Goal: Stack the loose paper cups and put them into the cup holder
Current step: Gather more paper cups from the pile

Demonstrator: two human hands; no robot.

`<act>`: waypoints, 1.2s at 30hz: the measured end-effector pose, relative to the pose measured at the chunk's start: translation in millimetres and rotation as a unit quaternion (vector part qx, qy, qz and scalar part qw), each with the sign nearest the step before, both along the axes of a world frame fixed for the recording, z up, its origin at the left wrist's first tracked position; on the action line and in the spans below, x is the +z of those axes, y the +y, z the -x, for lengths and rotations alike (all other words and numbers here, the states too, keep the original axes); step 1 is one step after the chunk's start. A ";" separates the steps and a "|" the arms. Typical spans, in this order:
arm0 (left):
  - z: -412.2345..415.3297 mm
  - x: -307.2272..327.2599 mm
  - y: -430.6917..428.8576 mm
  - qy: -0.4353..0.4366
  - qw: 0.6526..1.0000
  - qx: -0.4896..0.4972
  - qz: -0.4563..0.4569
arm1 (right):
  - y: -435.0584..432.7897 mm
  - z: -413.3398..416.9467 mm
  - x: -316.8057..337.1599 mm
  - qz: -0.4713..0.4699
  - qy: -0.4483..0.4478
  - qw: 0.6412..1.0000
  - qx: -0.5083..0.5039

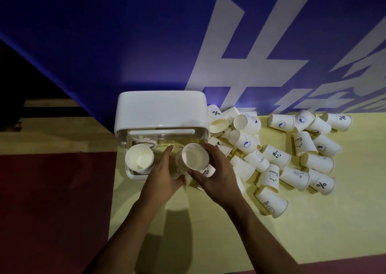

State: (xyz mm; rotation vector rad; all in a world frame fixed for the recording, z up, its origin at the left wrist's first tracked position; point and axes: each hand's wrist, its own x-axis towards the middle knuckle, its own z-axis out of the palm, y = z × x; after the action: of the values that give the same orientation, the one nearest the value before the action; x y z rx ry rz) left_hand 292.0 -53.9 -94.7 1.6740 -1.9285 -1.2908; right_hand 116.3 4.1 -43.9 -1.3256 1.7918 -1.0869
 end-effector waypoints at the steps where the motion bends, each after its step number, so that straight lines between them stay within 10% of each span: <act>1: -4.2 1.1 2.7 0.014 1.000 0.001 -0.005 | -2.7 -2.0 -5.4 -0.002 0.008 1.000 0.007; 25: -0.5 10.9 9.9 -0.031 0.997 -0.069 0.034 | -9.7 -6.1 -53.9 -0.113 0.184 0.975 0.056; 36: 108.5 67.1 31.9 0.025 0.979 -0.126 0.158 | 79.0 103.6 -16.6 -0.144 0.090 0.975 -0.145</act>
State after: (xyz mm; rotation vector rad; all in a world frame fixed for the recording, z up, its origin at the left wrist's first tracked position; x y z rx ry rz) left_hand 183.4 -22.0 -27.6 1.2654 -2.2312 -1.0231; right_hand 12.7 83.1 -60.5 -1.0359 2.2359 -0.8284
